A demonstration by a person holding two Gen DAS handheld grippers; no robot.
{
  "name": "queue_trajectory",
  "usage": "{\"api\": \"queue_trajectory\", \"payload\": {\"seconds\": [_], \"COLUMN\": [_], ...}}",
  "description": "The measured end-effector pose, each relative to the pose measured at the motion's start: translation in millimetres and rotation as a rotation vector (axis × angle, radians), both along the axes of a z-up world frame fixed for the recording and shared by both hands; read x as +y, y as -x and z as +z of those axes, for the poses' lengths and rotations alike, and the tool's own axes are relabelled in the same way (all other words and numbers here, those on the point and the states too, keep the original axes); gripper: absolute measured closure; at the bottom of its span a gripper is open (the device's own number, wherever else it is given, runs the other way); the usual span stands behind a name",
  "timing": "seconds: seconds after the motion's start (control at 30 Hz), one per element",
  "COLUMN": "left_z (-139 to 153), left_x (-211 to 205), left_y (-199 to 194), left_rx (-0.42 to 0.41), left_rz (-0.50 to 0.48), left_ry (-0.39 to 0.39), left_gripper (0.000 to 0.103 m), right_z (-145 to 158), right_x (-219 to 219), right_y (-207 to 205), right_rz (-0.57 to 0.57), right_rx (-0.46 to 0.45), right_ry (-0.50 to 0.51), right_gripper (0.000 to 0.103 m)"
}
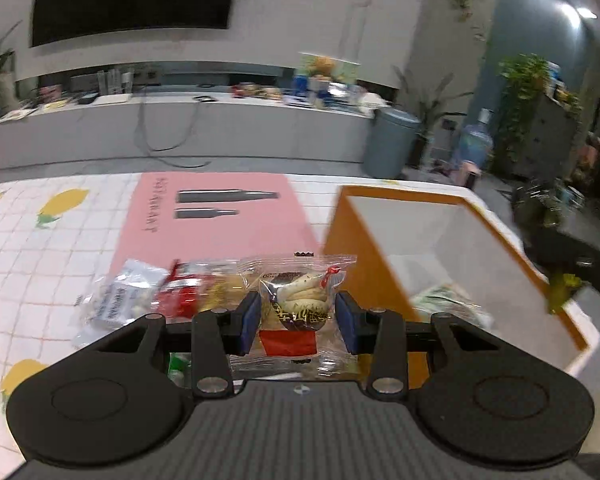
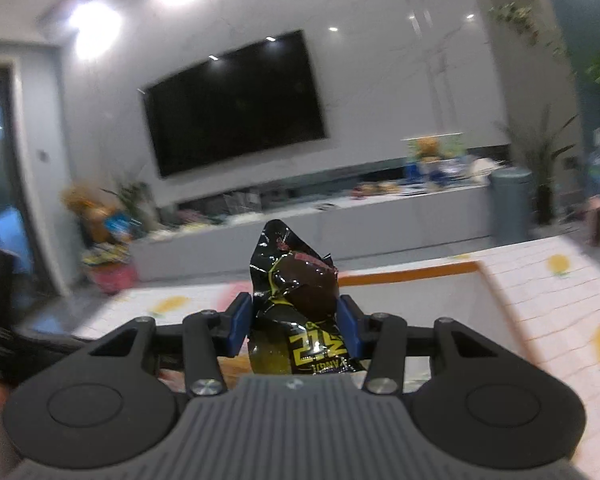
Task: Organize snacks
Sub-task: 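Drop the dark bag into the box with the right gripper while the left carries the peanut pack over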
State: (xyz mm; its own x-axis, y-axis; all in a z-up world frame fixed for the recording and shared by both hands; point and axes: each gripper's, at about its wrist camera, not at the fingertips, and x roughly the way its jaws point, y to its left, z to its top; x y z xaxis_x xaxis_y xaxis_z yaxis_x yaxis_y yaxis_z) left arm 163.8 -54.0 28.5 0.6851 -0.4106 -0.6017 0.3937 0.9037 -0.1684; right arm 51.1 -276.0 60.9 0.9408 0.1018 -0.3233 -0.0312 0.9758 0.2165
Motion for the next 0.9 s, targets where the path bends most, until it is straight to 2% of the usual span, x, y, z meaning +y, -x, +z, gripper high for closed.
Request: {"api": "queue_trajectory", "payload": {"seconds": [0.1, 0.23, 0.3, 0.4, 0.53, 0.63, 0.73, 0.9], "left_z": [3.5, 3.2, 1.7, -0.8, -1.5, -0.8, -0.8, -2.0], "left_x": [-12.7, -25.0, -29.2, -33.0, -34.7, -33.1, -33.2, -33.3], "left_y": [8.5, 16.6, 19.6, 22.9, 24.2, 24.8, 27.6, 28.6], "left_rx": [-0.005, -0.001, 0.007, 0.013, 0.006, 0.011, -0.008, -0.005], "left_rz": [-0.048, -0.095, -0.117, -0.135, -0.133, -0.132, -0.119, -0.116], "left_ry": [0.007, 0.017, 0.026, 0.029, 0.021, 0.035, 0.015, 0.006], "left_gripper": [0.057, 0.057, 0.057, 0.057, 0.057, 0.057, 0.057, 0.057], "right_z": [-7.7, -17.7, -24.6, -34.8, -38.4, -42.3, -47.7, -51.3], "right_x": [-15.9, -15.9, -16.9, -23.2, -37.3, -49.7, -61.0, -59.1], "right_y": [-5.5, -12.5, -17.2, -25.5, -26.1, -26.1, -25.6, -27.6], "right_rz": [-0.071, -0.099, -0.100, -0.120, -0.167, -0.193, -0.233, -0.285], "right_rx": [0.082, 0.167, 0.224, 0.302, 0.332, 0.352, 0.376, 0.420], "right_ry": [-0.007, 0.120, 0.140, 0.108, 0.072, -0.030, -0.126, -0.055], "right_gripper": [0.057, 0.057, 0.057, 0.057, 0.057, 0.057, 0.057, 0.056]}}
